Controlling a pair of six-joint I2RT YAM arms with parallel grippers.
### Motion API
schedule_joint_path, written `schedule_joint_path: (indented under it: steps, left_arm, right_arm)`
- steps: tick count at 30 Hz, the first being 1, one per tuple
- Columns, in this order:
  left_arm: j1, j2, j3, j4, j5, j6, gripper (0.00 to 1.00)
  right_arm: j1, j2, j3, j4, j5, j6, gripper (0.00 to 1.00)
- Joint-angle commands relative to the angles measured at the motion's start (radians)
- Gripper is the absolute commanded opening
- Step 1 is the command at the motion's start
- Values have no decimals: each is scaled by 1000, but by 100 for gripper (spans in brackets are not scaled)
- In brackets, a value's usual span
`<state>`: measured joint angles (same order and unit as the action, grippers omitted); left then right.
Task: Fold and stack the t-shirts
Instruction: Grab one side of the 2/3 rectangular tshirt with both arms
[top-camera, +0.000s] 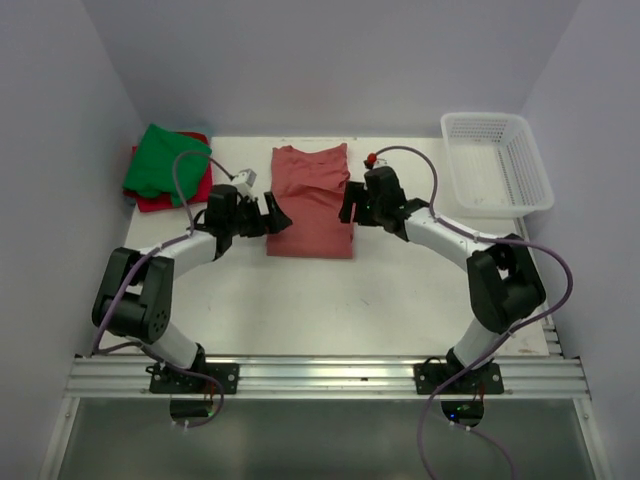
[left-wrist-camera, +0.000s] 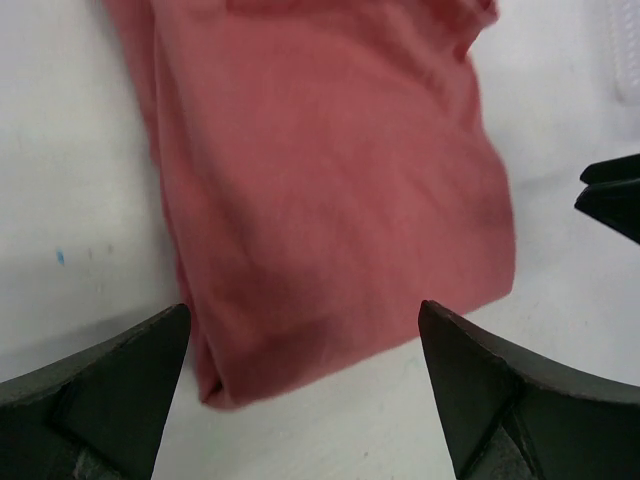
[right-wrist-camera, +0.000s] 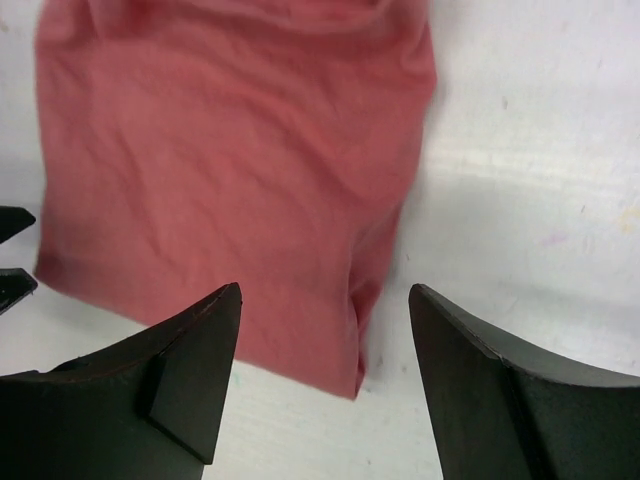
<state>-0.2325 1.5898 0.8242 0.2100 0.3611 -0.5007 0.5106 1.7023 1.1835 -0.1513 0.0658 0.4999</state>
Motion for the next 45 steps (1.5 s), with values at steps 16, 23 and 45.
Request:
schedule_joint_path:
  steps: [16, 23, 45]
  left_arm:
    - [-7, -108, -275, 75, 12, -7, 100]
    - [-5, 7, -272, 167, 42, -38, 100]
    - [-8, -34, -376, 209, 194, -84, 0]
  right_arm:
    - [22, -14, -303, 225, -184, 138, 58]
    - [20, 26, -305, 246, -182, 143, 49]
    - [29, -171, -441, 240, -231, 112, 0]
